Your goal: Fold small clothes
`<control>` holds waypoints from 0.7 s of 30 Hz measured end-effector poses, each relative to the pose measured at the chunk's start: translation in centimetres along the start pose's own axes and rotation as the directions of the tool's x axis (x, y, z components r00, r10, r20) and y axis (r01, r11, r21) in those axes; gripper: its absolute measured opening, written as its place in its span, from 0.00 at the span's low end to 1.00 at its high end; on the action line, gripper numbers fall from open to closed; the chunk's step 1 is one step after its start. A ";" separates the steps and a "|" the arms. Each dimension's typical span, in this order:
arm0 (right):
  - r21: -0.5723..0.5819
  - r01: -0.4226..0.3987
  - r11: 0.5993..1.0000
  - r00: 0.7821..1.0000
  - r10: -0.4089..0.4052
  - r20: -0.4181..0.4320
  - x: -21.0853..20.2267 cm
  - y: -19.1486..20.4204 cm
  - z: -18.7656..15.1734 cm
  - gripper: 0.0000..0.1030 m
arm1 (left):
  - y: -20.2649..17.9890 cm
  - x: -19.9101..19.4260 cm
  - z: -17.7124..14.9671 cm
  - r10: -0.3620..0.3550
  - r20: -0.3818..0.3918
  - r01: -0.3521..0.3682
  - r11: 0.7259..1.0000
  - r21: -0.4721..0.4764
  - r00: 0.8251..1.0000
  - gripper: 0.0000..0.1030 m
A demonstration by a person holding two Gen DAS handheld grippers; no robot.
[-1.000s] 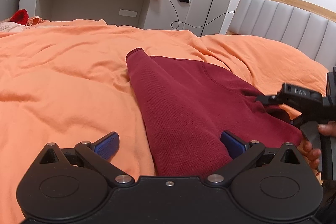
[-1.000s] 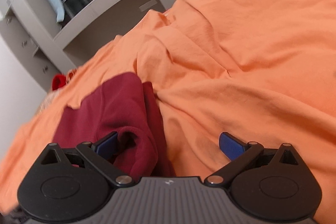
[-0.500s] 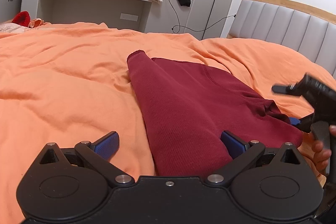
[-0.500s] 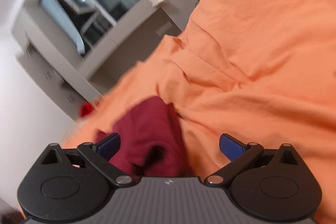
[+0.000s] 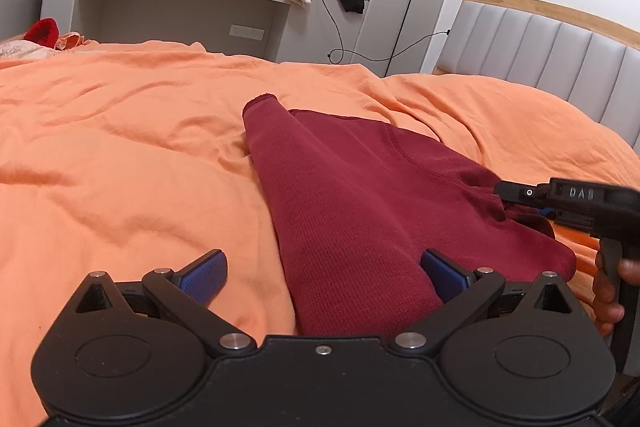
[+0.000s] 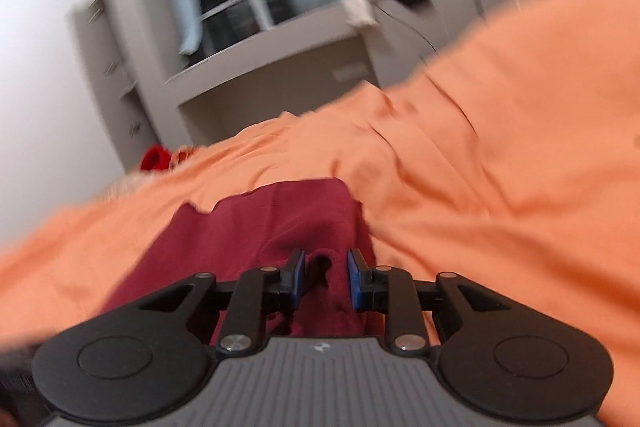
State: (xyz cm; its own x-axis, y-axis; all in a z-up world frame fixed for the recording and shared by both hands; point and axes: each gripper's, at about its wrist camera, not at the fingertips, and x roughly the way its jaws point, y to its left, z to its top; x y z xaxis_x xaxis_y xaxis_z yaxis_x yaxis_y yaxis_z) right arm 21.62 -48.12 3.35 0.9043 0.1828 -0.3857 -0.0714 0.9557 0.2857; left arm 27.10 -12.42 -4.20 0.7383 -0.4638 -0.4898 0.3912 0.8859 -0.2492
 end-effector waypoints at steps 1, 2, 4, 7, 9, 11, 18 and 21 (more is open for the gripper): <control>-0.080 0.013 0.997 1.000 -0.012 0.017 -0.2 1.1 -0.2 0.26 | 0.0 0.0 0.0 0.000 0.000 0.000 1.000 -0.001 1.000 1.00; -0.141 0.018 0.990 0.999 -0.014 0.030 -0.4 2.0 -0.5 0.26 | 0.0 0.0 0.0 -0.001 0.000 0.001 1.000 -0.001 1.000 1.00; -0.227 -0.001 0.974 0.999 0.009 0.035 -0.6 3.5 -0.9 0.26 | 0.0 0.0 0.0 -0.001 0.000 0.001 1.000 -0.001 1.000 1.00; -0.203 -0.052 0.978 0.999 0.054 0.002 -0.6 4.0 -1.0 0.26 | 0.0 0.0 0.0 -0.001 0.000 0.001 1.000 -0.001 1.000 1.00; -0.202 -0.047 0.978 0.999 0.048 0.001 -0.7 4.0 -1.0 0.27 | 0.0 0.0 0.0 -0.001 0.000 0.001 1.000 -0.002 1.000 1.00; -0.185 -0.036 0.982 0.999 0.036 -0.003 -0.8 3.6 -0.8 0.34 | 0.0 0.0 0.0 -0.002 0.000 0.002 1.000 -0.003 1.000 1.00; 0.092 -0.024 0.996 0.996 0.032 -0.084 0.0 -1.5 0.4 0.63 | 0.0 0.0 0.0 -0.001 0.000 0.001 1.000 -0.003 1.000 1.00; 0.252 -0.077 0.965 0.991 0.101 -0.083 0.3 -4.0 0.6 0.76 | 0.1 0.0 0.0 -0.001 0.000 0.001 1.000 -0.003 1.000 1.00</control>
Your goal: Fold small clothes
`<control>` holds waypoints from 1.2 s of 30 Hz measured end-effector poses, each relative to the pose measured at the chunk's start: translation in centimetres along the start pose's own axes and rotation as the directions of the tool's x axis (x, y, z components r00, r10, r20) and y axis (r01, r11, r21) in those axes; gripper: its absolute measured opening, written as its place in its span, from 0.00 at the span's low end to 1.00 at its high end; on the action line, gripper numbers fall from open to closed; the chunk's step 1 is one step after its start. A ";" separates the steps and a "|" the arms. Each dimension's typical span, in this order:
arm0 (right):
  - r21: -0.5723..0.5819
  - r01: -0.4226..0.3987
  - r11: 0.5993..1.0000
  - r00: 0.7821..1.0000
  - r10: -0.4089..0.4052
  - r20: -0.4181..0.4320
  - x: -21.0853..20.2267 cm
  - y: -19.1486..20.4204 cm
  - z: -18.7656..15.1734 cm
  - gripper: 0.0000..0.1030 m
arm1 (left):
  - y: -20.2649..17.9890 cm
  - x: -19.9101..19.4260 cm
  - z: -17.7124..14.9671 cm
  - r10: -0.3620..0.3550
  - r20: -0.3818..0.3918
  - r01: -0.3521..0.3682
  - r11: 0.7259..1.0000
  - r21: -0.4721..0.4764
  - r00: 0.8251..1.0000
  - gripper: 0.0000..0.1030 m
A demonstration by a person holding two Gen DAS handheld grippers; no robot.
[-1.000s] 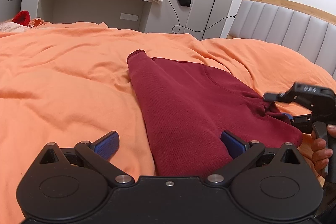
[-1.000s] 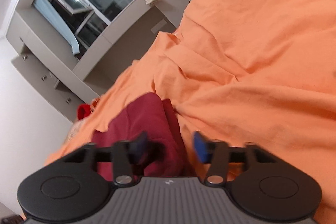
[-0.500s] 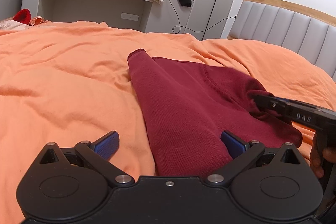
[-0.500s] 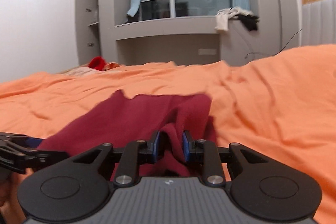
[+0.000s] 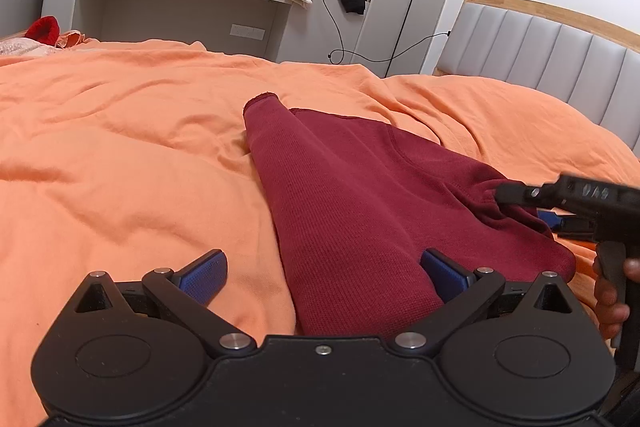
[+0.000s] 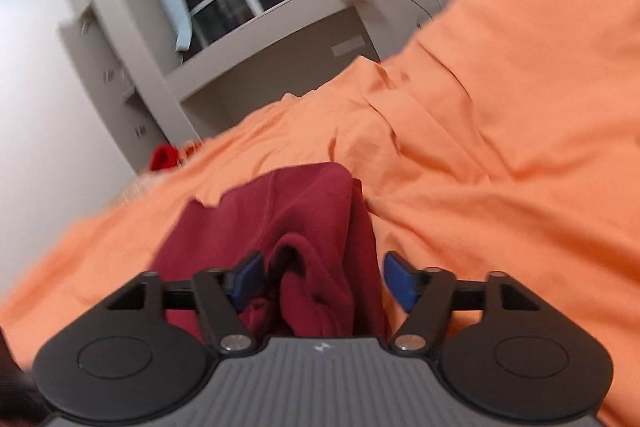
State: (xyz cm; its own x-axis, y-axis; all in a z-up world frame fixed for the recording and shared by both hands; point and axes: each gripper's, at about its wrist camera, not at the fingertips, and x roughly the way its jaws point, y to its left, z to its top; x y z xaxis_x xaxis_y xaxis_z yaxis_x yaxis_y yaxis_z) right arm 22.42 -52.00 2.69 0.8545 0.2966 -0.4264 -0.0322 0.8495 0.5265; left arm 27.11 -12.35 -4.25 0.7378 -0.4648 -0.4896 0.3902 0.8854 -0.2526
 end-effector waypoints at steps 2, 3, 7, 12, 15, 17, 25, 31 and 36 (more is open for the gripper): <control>0.109 -0.040 0.993 0.999 0.038 0.016 0.0 -1.2 0.5 0.85 | 0.0 0.0 0.0 0.001 0.000 -0.001 1.000 0.000 1.000 1.00; 0.155 -0.060 0.986 0.998 0.057 0.028 0.1 -1.8 0.7 0.85 | 0.0 0.0 -0.1 0.002 0.000 -0.002 1.000 0.000 1.000 1.00; 0.263 -0.085 0.961 0.996 0.075 0.047 1.3 -3.1 1.5 0.87 | -0.2 0.0 0.0 0.010 -0.006 -0.010 1.000 0.001 1.000 1.00; 0.244 -0.006 0.970 0.998 0.022 -0.065 4.3 -2.6 0.6 0.92 | -0.6 -0.2 0.1 0.025 -0.008 -0.025 1.000 0.010 1.000 1.00; 0.217 0.013 0.976 0.996 0.006 -0.084 5.1 -2.7 -0.4 0.93 | -0.6 -0.2 0.2 0.024 -0.011 -0.024 1.000 0.008 1.000 1.00; 0.209 -0.002 0.978 0.997 0.019 -0.079 5.0 -2.8 -0.5 0.95 | -0.6 -0.2 0.2 0.024 -0.013 -0.024 1.000 0.006 1.000 1.00; 0.184 -0.035 0.982 0.996 0.049 -0.071 4.7 -2.7 -0.9 0.99 | -0.6 -0.2 0.2 0.023 -0.010 -0.023 1.000 0.006 1.000 1.00; 0.128 -0.018 0.992 0.998 0.026 -0.058 4.6 -2.1 -1.5 0.99 | -0.4 -1.1 0.8 -0.011 0.015 0.011 0.999 0.034 1.000 0.99; 0.081 0.021 0.997 0.999 -0.018 -0.042 4.6 -1.2 -2.1 0.99 | 1.0 -2.2 2.3 -0.096 0.053 0.098 0.994 -0.050 0.994 0.99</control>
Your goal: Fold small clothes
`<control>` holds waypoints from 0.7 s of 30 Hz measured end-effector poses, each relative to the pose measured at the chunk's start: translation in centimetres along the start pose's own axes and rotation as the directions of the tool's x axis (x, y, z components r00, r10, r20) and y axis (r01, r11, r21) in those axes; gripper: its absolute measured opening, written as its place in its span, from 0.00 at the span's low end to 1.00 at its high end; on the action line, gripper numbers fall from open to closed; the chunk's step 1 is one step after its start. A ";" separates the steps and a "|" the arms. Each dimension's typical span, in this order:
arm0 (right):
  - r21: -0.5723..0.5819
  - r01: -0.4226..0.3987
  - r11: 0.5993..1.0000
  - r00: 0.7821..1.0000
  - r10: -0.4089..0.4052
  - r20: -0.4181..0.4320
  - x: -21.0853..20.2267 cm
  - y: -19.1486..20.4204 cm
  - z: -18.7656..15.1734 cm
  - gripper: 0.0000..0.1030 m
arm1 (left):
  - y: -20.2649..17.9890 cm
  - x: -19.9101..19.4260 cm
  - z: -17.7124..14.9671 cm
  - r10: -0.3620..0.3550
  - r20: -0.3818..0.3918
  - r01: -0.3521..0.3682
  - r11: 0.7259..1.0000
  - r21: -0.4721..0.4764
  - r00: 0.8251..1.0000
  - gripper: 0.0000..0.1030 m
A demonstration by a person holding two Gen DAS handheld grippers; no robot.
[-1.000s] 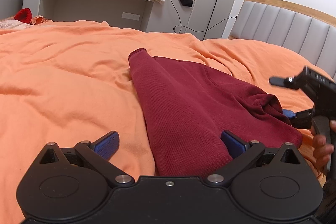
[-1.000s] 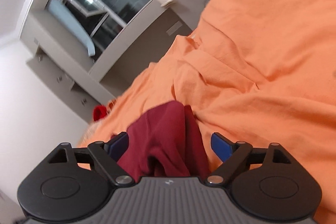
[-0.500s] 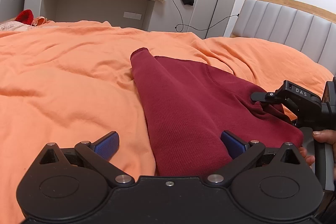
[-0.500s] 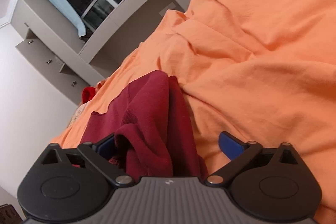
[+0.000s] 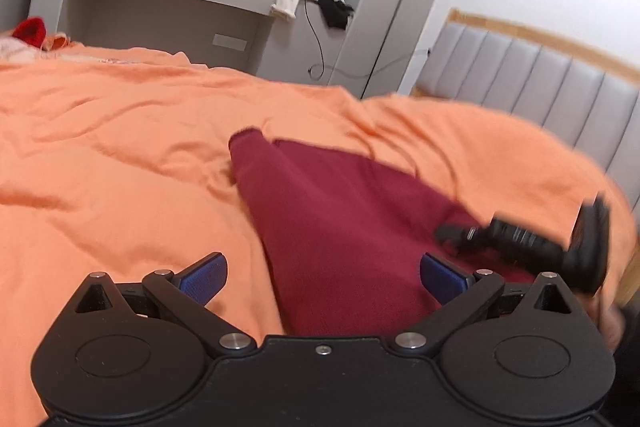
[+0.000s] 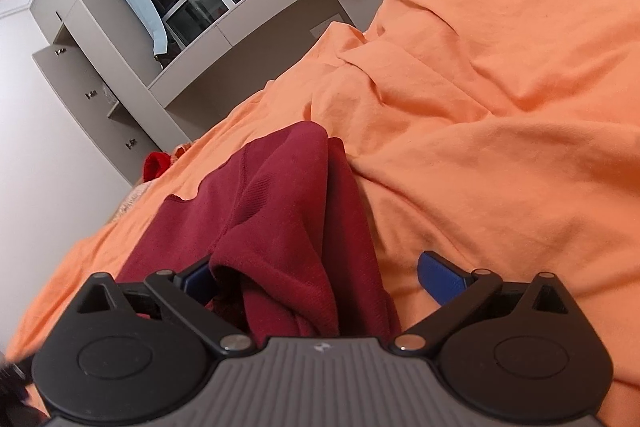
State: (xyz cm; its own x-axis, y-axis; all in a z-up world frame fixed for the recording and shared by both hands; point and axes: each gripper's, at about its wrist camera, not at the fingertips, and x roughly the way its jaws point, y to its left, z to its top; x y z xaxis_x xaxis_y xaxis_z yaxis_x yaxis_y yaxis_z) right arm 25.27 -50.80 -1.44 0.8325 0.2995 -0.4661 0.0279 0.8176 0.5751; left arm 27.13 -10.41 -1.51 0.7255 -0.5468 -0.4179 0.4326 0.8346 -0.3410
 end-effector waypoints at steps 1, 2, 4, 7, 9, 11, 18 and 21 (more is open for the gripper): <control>-0.003 0.004 1.000 1.000 -0.004 0.001 0.0 0.1 0.0 0.99 | 0.3 -0.1 0.4 -0.010 0.011 0.011 1.000 -0.021 1.000 0.99; -0.005 0.006 1.000 1.000 -0.006 0.002 -0.1 0.1 0.0 0.99 | 0.6 0.1 0.8 -0.018 0.014 0.019 0.999 -0.032 1.000 0.99; -0.006 0.007 1.000 1.000 -0.007 0.004 -0.1 0.1 -0.1 0.99 | 1.1 1.1 1.7 -0.022 -0.008 0.021 0.998 -0.052 1.000 0.99; -0.006 0.005 1.000 1.000 -0.005 -0.002 -0.2 0.1 0.0 0.99 | 1.4 3.4 2.9 -0.008 -0.080 0.001 0.997 -0.083 0.997 0.99; 0.015 -0.011 1.000 1.000 0.012 -0.013 -0.4 -0.2 0.3 0.99 | 1.2 4.6 3.5 -0.007 -0.125 0.001 0.999 -0.049 0.992 0.99; 0.044 -0.040 0.998 0.998 0.042 -0.039 -0.5 -0.6 0.9 0.99 | 1.0 5.4 3.4 -0.009 -0.137 0.006 1.000 -0.023 0.990 0.99; 0.368 -0.247 0.897 0.967 0.254 0.028 -1.8 -4.1 2.3 1.00 | 2.2 6.0 0.7 -0.015 -0.124 0.009 0.999 -0.049 0.992 0.99; 0.449 -0.263 0.854 0.961 0.272 0.045 -1.2 -5.0 2.0 0.99 | 2.5 6.0 0.6 -0.017 -0.119 0.011 0.998 -0.058 0.993 1.00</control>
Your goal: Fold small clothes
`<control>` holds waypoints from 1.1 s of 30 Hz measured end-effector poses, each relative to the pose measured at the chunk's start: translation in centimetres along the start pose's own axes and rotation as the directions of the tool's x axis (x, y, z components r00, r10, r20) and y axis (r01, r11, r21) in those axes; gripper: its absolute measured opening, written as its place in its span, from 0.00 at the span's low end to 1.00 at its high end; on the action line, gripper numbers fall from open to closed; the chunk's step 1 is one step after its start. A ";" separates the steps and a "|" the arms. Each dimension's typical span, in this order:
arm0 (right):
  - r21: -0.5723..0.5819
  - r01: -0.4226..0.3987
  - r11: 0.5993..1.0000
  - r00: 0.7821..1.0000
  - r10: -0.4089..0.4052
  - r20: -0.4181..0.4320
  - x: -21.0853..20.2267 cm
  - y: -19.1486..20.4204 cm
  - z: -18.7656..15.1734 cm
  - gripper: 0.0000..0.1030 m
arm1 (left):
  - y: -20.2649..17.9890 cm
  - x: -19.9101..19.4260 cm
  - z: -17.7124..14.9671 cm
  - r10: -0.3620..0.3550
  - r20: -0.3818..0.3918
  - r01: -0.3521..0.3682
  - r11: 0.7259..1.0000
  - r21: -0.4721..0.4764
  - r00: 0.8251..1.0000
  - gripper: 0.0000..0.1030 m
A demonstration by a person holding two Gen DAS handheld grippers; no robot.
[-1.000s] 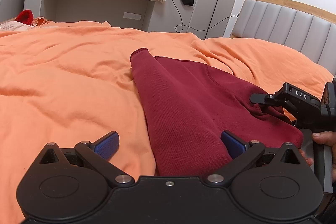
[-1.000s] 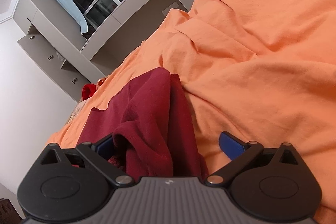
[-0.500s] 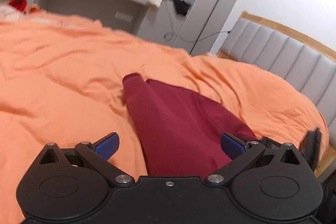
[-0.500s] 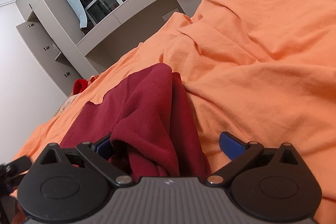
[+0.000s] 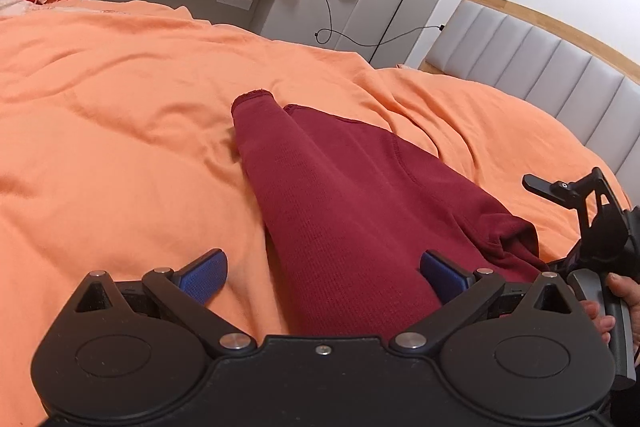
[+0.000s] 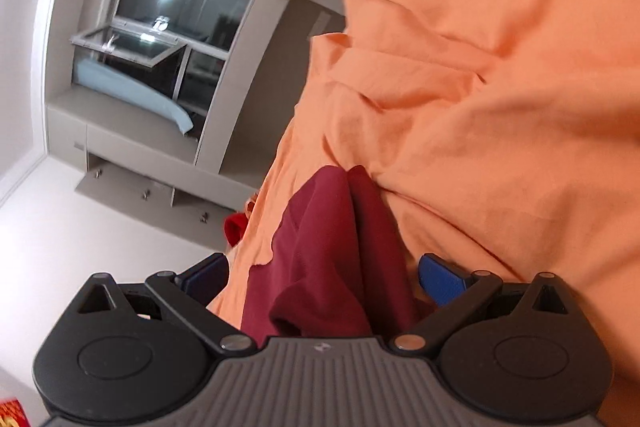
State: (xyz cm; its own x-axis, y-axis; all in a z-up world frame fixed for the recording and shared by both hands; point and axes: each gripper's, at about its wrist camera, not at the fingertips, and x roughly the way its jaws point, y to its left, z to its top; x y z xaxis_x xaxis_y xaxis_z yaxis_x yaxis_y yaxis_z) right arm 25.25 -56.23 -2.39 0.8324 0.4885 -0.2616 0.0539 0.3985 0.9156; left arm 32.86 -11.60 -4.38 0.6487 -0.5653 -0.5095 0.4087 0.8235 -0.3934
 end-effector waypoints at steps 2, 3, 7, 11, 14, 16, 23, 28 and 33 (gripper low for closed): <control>-0.047 0.044 0.998 0.999 -0.044 -0.009 0.5 0.2 -0.4 0.97 | 0.0 -0.1 -0.2 0.006 0.006 -0.006 1.000 0.007 1.000 0.99; -0.090 0.076 0.993 0.997 -0.077 -0.006 0.7 0.6 -0.8 0.94 | 0.0 -0.1 -0.3 0.008 0.007 -0.008 1.000 0.008 1.000 1.00; -0.201 0.177 0.963 0.984 -0.170 0.053 0.6 1.3 -2.5 0.78 | -0.1 -0.3 -0.4 0.008 0.010 -0.009 1.000 0.004 1.000 1.00; -0.214 0.173 0.961 0.985 -0.164 0.061 0.3 1.0 -2.9 0.77 | -0.2 -0.2 -0.5 0.015 0.014 -0.015 1.000 0.011 1.000 1.00; -0.238 0.182 0.954 0.983 -0.169 0.072 0.2 1.2 -3.3 0.80 | -0.3 -0.2 -0.5 0.019 0.017 -0.020 1.000 0.015 1.000 1.00; -0.263 0.191 0.946 0.981 -0.175 0.084 0.4 1.5 -3.6 0.82 | -0.3 -0.3 -0.6 0.020 0.020 -0.021 1.000 0.016 1.000 1.00; -0.292 0.202 0.935 0.979 -0.184 0.089 0.5 1.8 -3.9 0.85 | -0.4 -0.3 -0.7 0.025 0.025 -0.026 0.999 0.020 0.999 1.00; -0.307 0.195 0.932 0.981 -0.177 0.085 0.7 1.9 -3.8 0.90 | -0.4 -0.3 -0.7 0.025 0.025 -0.025 0.999 0.020 0.999 1.00; -0.324 0.191 0.926 0.981 -0.174 0.082 0.8 2.0 -4.0 0.92 | -0.4 -0.4 -0.8 0.026 0.030 -0.027 0.999 0.021 0.999 1.00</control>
State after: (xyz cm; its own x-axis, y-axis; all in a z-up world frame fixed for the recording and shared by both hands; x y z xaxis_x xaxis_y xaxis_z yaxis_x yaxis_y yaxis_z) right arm 23.77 -51.93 -1.97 0.8526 0.3464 -0.3912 0.0304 0.7145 0.6990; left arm 31.94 -11.73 -4.65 0.6783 -0.5417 -0.4965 0.4046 0.8394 -0.3630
